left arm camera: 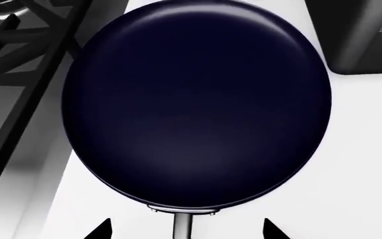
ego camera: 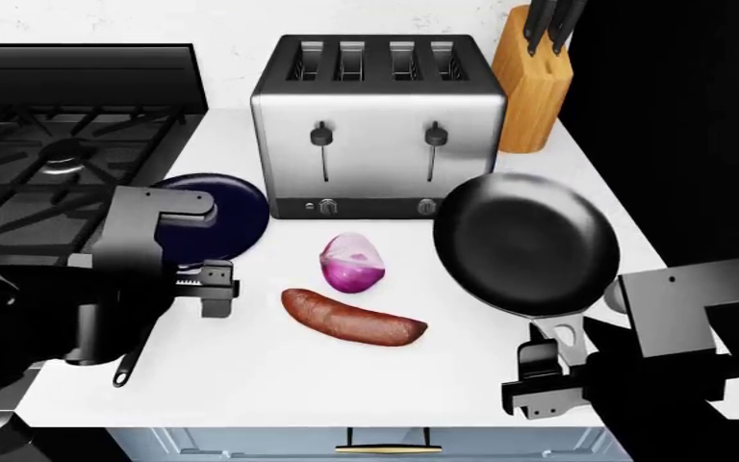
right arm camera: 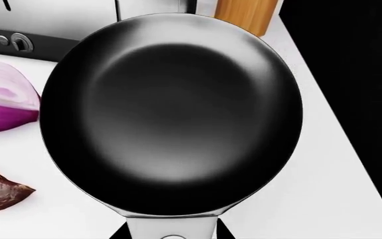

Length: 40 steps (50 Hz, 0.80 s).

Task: Place both pans onto different burners. Then place the onion and the salami on different pans.

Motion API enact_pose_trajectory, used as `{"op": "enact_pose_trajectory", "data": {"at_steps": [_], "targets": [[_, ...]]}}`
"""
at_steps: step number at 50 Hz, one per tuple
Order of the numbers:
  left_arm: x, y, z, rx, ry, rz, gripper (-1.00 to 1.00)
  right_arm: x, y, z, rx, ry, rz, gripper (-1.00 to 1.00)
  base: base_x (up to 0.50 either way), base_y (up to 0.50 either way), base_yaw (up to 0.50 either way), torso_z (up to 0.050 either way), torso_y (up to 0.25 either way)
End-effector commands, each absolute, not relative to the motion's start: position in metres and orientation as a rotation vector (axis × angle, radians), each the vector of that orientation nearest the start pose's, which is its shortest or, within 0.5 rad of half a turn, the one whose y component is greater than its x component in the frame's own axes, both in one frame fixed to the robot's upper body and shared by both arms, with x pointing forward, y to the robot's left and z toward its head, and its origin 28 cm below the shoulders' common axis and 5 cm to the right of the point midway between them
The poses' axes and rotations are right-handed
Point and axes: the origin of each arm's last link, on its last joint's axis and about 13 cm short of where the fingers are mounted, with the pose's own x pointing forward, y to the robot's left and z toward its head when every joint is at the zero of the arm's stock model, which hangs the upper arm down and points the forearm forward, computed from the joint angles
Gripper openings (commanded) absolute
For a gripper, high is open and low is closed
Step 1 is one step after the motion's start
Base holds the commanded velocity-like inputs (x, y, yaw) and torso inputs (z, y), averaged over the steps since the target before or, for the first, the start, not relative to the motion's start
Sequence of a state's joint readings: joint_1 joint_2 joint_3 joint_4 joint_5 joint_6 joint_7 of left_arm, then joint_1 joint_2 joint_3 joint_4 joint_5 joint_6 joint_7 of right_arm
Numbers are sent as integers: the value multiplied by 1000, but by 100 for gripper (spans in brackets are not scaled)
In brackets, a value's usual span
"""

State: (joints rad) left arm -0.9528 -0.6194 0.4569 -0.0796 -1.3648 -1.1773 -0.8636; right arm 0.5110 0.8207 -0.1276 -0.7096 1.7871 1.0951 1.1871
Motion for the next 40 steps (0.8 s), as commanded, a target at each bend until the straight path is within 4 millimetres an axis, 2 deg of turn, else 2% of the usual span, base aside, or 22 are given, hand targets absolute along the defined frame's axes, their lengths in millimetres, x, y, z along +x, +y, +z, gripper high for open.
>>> {"op": "enact_pose_trajectory", "data": {"at_steps": [1,2,29,40], "targets": [[298,261,174,120,719,115,100,172,-138,210,-126,343,1,-100,0,0,0,0,0],[298,261,175,118,716,118,-100,172,-138,210,-126,344,2,-100,0,0,0,0,0],[292,260,185,86,663,107,-100,170,-136,209,-124,341,8,-100,0,0,0,0,0],[290,261,197,71,616,100,-100,170,-137,209,-122,340,8,-100,-1,0,0,1,2]]}}
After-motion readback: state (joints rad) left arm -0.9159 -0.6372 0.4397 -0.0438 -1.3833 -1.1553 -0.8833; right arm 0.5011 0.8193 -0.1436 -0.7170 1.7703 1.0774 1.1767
